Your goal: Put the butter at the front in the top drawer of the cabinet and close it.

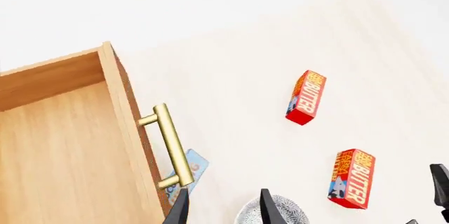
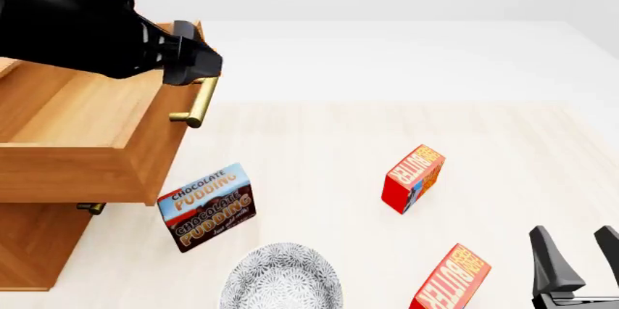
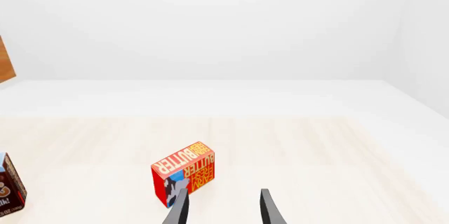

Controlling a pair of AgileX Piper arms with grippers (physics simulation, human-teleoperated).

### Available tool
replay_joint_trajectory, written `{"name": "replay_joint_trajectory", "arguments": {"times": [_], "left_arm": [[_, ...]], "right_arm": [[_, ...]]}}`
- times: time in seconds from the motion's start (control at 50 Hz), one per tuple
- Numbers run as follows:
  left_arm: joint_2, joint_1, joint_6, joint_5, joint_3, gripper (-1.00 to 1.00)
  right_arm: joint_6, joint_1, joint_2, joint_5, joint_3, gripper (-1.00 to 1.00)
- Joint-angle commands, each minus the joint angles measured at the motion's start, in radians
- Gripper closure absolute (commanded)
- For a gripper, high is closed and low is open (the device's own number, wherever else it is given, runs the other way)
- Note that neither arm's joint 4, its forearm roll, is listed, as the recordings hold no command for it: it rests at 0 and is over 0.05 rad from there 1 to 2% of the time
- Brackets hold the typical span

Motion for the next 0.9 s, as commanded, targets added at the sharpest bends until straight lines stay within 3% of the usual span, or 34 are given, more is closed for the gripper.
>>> {"name": "replay_joint_trajectory", "arguments": {"times": [0.02, 0.26, 0.66, 0.9], "left_arm": [[0.040, -0.081, 0.059, -0.022, -0.025, -1.00], [0.075, -0.148, 0.121, -0.048, -0.051, -1.00], [0.191, -0.283, 0.102, -0.162, -0.049, -1.00], [0.256, -0.308, 0.082, -0.209, -0.057, -1.00]], "right_arm": [[-0.001, 0.000, 0.006, -0.006, 0.000, -1.00], [-0.001, 0.000, 0.015, -0.015, 0.000, -1.00], [0.000, 0.000, 0.014, -0.015, 0.001, -1.00], [0.000, 0.000, 0.012, -0.013, 0.001, -1.00]]}}
